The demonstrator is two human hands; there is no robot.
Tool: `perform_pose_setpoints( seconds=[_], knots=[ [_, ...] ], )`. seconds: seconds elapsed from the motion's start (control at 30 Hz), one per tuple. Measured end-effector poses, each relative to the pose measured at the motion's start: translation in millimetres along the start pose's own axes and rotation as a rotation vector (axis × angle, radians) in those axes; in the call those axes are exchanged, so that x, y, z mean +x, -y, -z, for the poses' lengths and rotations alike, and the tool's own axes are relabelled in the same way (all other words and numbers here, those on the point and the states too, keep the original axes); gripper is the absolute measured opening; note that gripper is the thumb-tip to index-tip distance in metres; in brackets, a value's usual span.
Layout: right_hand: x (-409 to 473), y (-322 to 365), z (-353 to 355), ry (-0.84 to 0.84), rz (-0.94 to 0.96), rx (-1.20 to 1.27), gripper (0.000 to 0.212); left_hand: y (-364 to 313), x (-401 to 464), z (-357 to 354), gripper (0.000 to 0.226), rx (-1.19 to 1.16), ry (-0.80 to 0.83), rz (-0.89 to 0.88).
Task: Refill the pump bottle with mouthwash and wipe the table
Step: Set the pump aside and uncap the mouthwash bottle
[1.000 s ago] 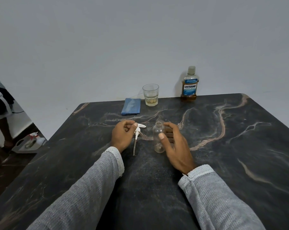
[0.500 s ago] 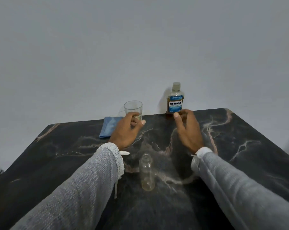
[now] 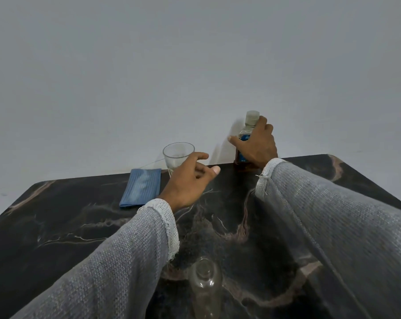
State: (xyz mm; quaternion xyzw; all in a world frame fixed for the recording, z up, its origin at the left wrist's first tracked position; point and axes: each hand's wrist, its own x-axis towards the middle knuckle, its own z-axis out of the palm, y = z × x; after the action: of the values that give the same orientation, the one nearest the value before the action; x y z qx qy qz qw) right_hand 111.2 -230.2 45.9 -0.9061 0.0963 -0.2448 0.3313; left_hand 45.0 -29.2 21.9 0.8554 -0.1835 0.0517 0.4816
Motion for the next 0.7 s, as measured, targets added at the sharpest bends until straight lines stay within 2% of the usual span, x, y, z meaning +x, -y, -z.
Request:
perform_pose_setpoints(
  seconds=[0.13, 0.3, 0.7],
  knots=[
    [4, -2, -3, -0.040, 0.009, -0.004, 0.076, 2, -1, 2, 0.044, -0.003, 0.022, 0.002],
    [-11, 2, 12, -0.039, 0.041, 0.057, 0.076, -3, -11, 11, 0.034, -0.052, 0.059, 0.028],
    [-151, 21, 107, 0.008, 0.133, 0.119, 0.074, -29, -121, 45, 0.019, -0.220, -0.055, 0.185]
  ],
)
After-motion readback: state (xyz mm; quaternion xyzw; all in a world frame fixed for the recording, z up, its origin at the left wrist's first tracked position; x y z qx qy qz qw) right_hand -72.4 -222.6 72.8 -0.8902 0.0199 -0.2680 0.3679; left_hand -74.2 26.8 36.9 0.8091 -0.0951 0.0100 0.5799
